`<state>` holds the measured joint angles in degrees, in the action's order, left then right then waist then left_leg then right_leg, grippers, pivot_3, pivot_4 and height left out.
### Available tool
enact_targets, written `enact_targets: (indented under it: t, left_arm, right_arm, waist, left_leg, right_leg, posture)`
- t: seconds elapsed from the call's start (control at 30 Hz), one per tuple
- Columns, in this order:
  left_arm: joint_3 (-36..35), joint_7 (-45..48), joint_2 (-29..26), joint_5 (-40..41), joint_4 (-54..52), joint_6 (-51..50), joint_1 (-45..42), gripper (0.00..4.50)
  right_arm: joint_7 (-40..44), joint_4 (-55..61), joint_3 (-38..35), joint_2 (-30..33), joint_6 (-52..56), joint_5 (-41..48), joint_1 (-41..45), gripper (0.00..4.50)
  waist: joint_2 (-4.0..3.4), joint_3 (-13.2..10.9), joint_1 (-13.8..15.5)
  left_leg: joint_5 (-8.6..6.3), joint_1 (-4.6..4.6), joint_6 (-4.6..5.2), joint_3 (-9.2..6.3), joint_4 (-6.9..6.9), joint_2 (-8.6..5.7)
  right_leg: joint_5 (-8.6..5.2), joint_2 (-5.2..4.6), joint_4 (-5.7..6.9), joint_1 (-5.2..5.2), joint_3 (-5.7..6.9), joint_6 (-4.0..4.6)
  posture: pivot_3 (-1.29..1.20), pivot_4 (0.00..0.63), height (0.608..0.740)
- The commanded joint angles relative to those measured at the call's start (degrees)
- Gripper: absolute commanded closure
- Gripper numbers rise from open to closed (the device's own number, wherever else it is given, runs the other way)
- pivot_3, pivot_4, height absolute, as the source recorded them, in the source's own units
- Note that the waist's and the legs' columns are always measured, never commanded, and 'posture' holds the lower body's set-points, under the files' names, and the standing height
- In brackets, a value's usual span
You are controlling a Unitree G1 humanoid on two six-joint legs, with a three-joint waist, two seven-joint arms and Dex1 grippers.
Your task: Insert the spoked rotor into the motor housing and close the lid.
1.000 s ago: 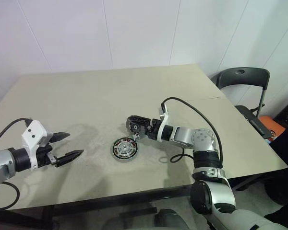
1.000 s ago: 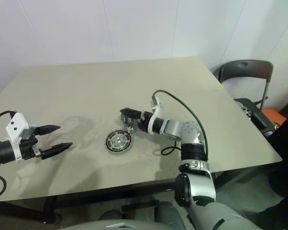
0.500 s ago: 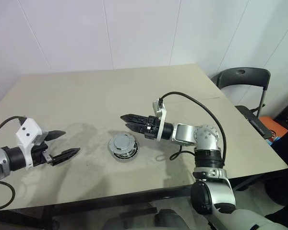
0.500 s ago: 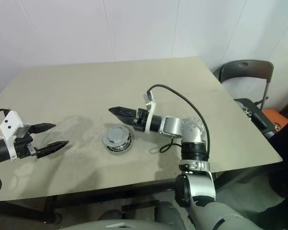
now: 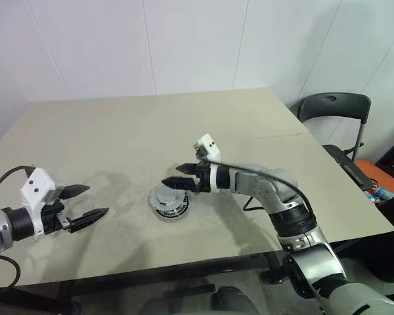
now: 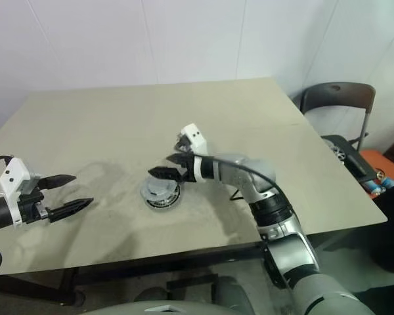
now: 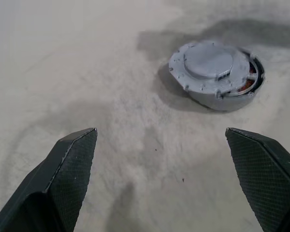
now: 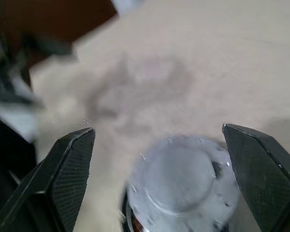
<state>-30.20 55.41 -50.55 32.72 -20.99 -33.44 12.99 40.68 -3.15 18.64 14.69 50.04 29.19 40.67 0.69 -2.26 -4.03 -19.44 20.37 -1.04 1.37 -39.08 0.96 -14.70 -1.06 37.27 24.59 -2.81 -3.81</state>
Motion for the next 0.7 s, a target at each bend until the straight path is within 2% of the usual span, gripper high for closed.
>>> enact_targets:
  t: [0.03,0.23,0.7]
  left_arm:
    - [-1.7,-0.6,1.2,1.1,-1.0,0.6,0.4,0.00]
    - [-1.5,-1.3,3.7,1.9,-1.5,1.1,1.8,0.00]
    - [-0.9,-2.8,4.5,2.2,-2.7,1.0,2.7,0.00]
  right_arm:
    - [2.0,1.5,4.4,0.9,-6.3,-6.3,1.9,0.07]
    - [3.8,-4.0,9.4,-0.4,-11.0,-13.9,3.5,0.07]
    - [6.2,-11.4,10.6,-3.6,-14.3,-21.3,2.3,0.07]
  waist:
    - [0.01,0.0,0.0]
    - [0.02,0.0,0.0]
    - [0.05,0.0,0.0]
  left_leg:
    - [0.00,-0.01,0.00,0.00,0.00,-0.01]
    - [0.01,-0.05,-0.01,0.00,-0.01,0.00]
    - [0.00,-0.04,-0.02,-0.01,-0.01,-0.04]
  right_leg:
    - [0.00,-0.02,0.00,0.00,0.00,0.00]
    - [0.00,-0.02,0.07,0.00,0.00,0.01]
    - [0.00,-0.09,0.08,0.00,0.01,0.02]
  posture:
    - [0.00,0.000,0.740]
    - [0.00,0.000,0.740]
    - [0.00,0.000,0.740]
